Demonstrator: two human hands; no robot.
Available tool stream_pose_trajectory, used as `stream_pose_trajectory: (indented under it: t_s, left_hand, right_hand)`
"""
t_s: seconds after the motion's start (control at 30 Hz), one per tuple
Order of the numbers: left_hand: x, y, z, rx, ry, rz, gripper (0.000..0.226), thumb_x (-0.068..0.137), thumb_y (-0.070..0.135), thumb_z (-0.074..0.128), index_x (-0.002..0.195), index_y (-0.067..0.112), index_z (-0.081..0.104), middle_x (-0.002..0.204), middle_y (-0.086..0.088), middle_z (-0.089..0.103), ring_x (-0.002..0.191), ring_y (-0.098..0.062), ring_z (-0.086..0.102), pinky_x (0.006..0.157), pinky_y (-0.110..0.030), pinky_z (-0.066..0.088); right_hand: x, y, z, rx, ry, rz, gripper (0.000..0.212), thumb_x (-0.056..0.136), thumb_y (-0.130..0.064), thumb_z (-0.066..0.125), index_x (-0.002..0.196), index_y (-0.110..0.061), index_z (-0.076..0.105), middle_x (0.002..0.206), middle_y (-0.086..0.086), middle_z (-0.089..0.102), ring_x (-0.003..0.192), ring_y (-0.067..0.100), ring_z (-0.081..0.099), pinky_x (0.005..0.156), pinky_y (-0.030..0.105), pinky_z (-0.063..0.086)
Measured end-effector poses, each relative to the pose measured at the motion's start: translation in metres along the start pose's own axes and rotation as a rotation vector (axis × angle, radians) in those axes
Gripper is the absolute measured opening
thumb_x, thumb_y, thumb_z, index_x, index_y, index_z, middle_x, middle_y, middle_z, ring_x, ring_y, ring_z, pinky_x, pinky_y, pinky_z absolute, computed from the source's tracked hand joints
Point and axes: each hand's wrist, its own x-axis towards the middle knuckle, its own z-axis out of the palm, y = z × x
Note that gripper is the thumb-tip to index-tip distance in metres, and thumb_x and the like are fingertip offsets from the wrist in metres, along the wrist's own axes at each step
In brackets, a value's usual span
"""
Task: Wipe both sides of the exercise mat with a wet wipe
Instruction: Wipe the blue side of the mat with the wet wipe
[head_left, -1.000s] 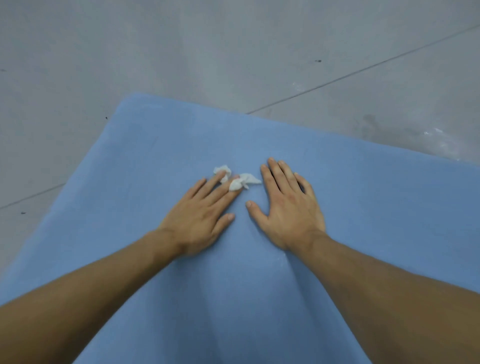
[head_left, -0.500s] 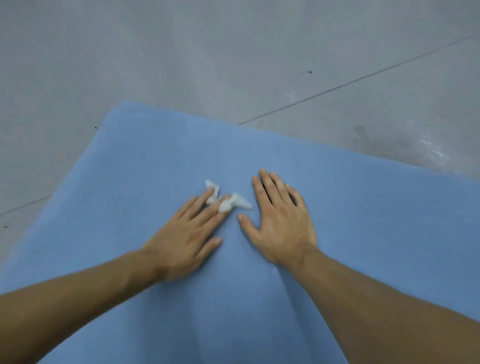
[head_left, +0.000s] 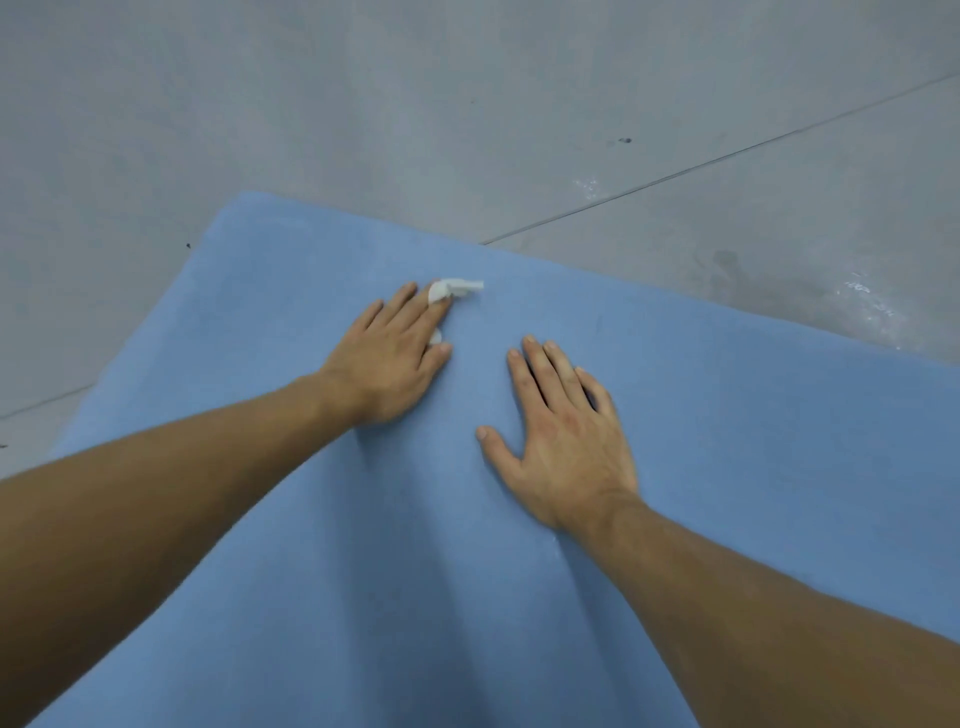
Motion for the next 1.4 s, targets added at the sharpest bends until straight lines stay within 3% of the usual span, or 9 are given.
stream_pose_trajectory:
  t_s: [0.13,0.33,0.57,0.7,0.9,1.0,1.07,1.2,1.4]
  left_hand:
    - [0.030,0.013,-0.008,-0.038,0.000,-0.019,0.066,0.109,0.046,0.024,0.166,0.020,0.005,0.174,0.005,-0.001,0.160,-0.018,-0.002,0.128,-0.040,0.004]
    - [-0.066,0.007,0.020,0.055,-0.023,0.459,0.069,0.109,0.050,0.025,0.166,0.014,0.010,0.174,-0.001,0.010,0.160,-0.022,0.004,0.128,-0.043,0.012]
    - [-0.191,-0.027,0.024,0.218,-0.114,0.751,0.066,0.108,0.049,0.030,0.163,0.012,0.027,0.172,-0.003,0.018,0.158,-0.029,0.017,0.122,-0.046,0.023]
    - [-0.151,-0.037,0.020,0.154,-0.119,0.651,0.064,0.110,0.047,0.028,0.163,0.012,0.027,0.172,-0.002,0.019,0.159,-0.026,0.015,0.124,-0.041,0.020]
    - [-0.033,-0.018,0.008,0.082,-0.035,0.254,0.071,0.101,0.061,0.006,0.164,0.028,0.000,0.173,0.008,0.004,0.159,-0.009,-0.007,0.128,-0.037,-0.005]
    - [0.004,-0.005,-0.006,0.022,-0.033,0.105,0.073,0.101,0.058,0.011,0.166,0.026,0.004,0.173,0.009,0.001,0.159,-0.011,-0.008,0.128,-0.039,-0.004]
    - [0.004,-0.005,-0.007,0.013,-0.041,0.159,0.072,0.103,0.059,0.015,0.166,0.026,0.001,0.174,0.008,-0.001,0.159,-0.012,-0.007,0.129,-0.040,0.000]
    - [-0.062,-0.017,0.005,0.124,-0.070,0.526,0.075,0.107,0.060,0.024,0.166,0.015,0.010,0.174,-0.002,0.008,0.160,-0.024,0.002,0.128,-0.041,0.009]
    - [-0.183,-0.039,0.014,0.277,-0.107,0.720,0.074,0.106,0.056,0.034,0.163,0.009,0.025,0.173,-0.006,0.016,0.159,-0.033,0.014,0.122,-0.048,0.019]
  right_hand:
    - [0.000,-0.001,-0.001,0.000,0.001,-0.001,0.085,0.097,-0.067,0.026,0.166,-0.020,0.015,0.174,-0.004,0.005,0.160,0.011,-0.002,0.128,0.037,0.005]
    - [0.000,-0.001,0.000,-0.005,0.005,-0.002,0.085,0.097,-0.067,0.027,0.166,-0.019,0.018,0.174,-0.003,0.008,0.160,0.013,0.001,0.127,0.037,0.005]
    - [0.001,-0.001,0.000,-0.019,0.004,-0.002,0.084,0.097,-0.067,0.027,0.166,-0.019,0.019,0.174,-0.002,0.009,0.160,0.013,0.001,0.127,0.037,0.005]
    - [0.001,-0.001,-0.001,-0.028,0.000,-0.002,0.084,0.097,-0.067,0.025,0.166,-0.019,0.019,0.174,-0.002,0.009,0.160,0.013,0.001,0.127,0.037,0.005]
    - [0.002,-0.002,0.000,-0.034,0.019,0.007,0.084,0.096,-0.066,0.030,0.164,-0.018,0.025,0.173,-0.001,0.015,0.160,0.014,0.008,0.126,0.037,0.009]
    - [0.001,-0.001,0.000,-0.038,0.018,0.006,0.084,0.096,-0.067,0.029,0.165,-0.018,0.023,0.174,-0.001,0.013,0.160,0.014,0.006,0.126,0.037,0.008]
    - [0.001,-0.001,0.000,-0.037,0.010,0.006,0.085,0.096,-0.067,0.029,0.165,-0.019,0.021,0.174,-0.002,0.011,0.160,0.013,0.004,0.126,0.036,0.007]
    - [0.002,-0.001,-0.002,-0.036,-0.001,0.005,0.084,0.097,-0.067,0.027,0.166,-0.020,0.018,0.174,-0.003,0.008,0.160,0.012,0.001,0.126,0.036,0.004]
    - [0.002,-0.001,-0.002,-0.031,-0.009,0.001,0.084,0.098,-0.067,0.027,0.166,-0.020,0.017,0.174,-0.003,0.006,0.160,0.012,-0.001,0.127,0.036,0.003]
